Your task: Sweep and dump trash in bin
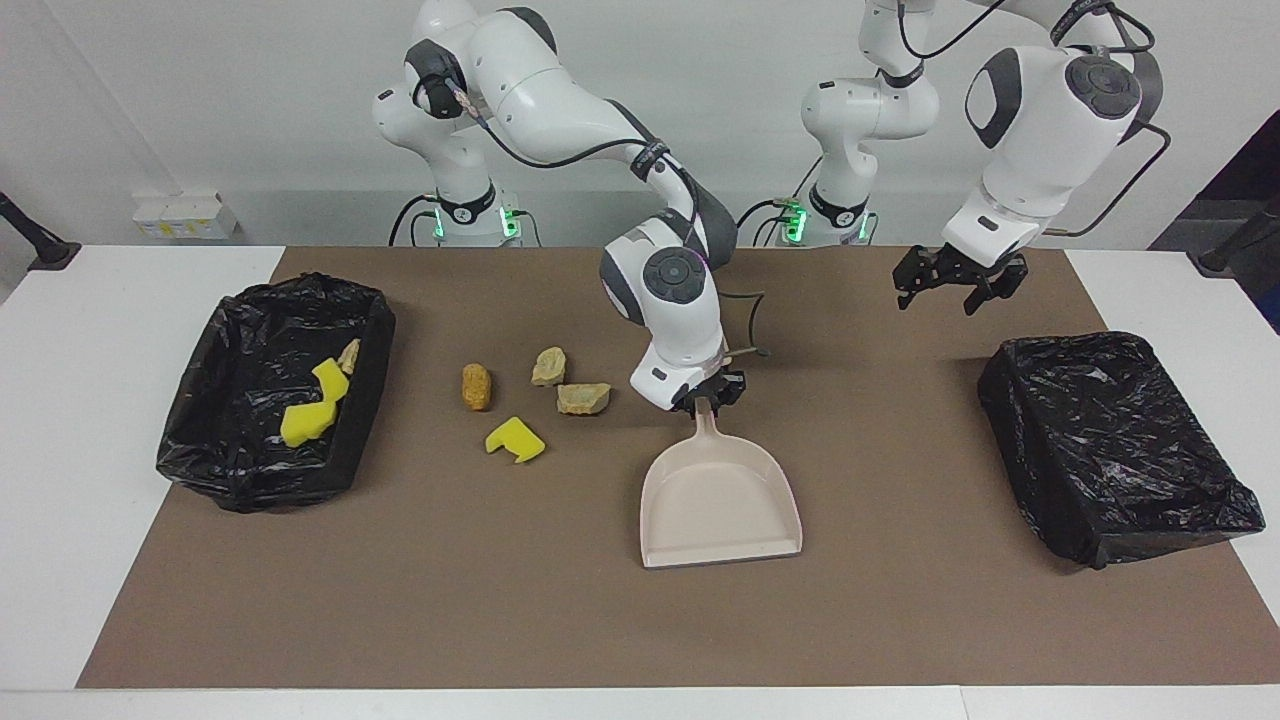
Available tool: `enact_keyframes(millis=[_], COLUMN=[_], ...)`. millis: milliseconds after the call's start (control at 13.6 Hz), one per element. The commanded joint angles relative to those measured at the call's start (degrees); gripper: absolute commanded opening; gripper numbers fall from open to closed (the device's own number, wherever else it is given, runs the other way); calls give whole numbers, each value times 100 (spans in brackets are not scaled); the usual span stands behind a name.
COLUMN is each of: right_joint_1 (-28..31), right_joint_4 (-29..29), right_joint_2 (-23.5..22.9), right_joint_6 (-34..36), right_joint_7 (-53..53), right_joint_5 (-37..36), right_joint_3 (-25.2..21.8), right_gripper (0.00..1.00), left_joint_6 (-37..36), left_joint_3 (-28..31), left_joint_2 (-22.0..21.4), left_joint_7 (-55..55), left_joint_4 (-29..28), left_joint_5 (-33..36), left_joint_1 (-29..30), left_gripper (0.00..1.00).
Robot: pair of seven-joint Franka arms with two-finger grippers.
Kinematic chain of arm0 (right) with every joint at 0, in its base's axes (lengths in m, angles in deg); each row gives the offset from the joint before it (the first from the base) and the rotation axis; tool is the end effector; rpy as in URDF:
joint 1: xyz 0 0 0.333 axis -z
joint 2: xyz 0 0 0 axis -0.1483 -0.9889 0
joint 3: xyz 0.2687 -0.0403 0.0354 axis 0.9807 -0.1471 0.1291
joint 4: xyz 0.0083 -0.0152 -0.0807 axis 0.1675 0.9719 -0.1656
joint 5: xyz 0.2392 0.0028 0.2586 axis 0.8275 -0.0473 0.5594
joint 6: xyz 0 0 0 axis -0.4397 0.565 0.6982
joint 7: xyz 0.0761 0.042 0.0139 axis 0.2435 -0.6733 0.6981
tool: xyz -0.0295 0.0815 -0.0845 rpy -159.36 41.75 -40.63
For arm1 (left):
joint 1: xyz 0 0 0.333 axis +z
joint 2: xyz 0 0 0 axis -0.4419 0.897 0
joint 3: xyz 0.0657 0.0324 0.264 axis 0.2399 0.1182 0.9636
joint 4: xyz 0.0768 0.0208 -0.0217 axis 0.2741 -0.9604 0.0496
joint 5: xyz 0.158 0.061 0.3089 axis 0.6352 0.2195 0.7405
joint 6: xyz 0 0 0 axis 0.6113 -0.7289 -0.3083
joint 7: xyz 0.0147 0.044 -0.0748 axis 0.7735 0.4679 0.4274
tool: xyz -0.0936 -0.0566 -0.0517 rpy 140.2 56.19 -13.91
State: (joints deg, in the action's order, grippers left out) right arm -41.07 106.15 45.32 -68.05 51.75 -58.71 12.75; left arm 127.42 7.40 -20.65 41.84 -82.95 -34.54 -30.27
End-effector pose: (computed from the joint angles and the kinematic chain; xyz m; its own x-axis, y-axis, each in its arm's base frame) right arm 0.5417 0.3942 0.3084 0.9983 0.0176 -0.0553 0.0069 -0.9821 -0.1884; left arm 0.4895 -0.0687 0.4826 0.9900 -0.1379 -0.0289 -0.1365 -0.9896 0.0462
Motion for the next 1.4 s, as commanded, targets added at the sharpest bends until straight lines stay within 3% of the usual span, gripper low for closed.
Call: enact_keyframes(millis=[0, 295, 663, 884, 1031, 1178, 1326], right_joint_1=[63, 98, 275, -304, -734, -1094, -1499], right_joint_4=[-133, 157, 1490, 3069, 4274, 4604, 4780], right_joint_2=[34, 754, 2475, 3450, 4136, 4210, 3956], right_joint_6=[87, 614, 1705, 1111, 329, 63, -586], right_joint_7=[75, -30, 22, -65, -65, -126, -469], right_joint_5=[148, 201, 358, 735, 824, 982, 992], right_joint_3=[47, 47, 47, 56, 56, 56, 56], right_gripper=[100, 100, 100, 100, 100, 100, 100], left_joint_6=[229, 896, 669, 669, 599, 362, 317], left_joint_3=[-23, -23, -23, -32, -85, -111, -120], left_joint_2=[13, 57, -4, 83, 486, 1030, 1566], left_joint_7=[33, -72, -72, -90, -81, -46, 137], left_joint_4=[-107, -187, -134, -29, 286, 865, 1349], left_joint_5=[28, 45, 81, 89, 28, -77, -262], left_joint_1=[-9, -26, 35, -35, -62, -210, -447], left_gripper=[100, 100, 100, 100, 100, 100, 100])
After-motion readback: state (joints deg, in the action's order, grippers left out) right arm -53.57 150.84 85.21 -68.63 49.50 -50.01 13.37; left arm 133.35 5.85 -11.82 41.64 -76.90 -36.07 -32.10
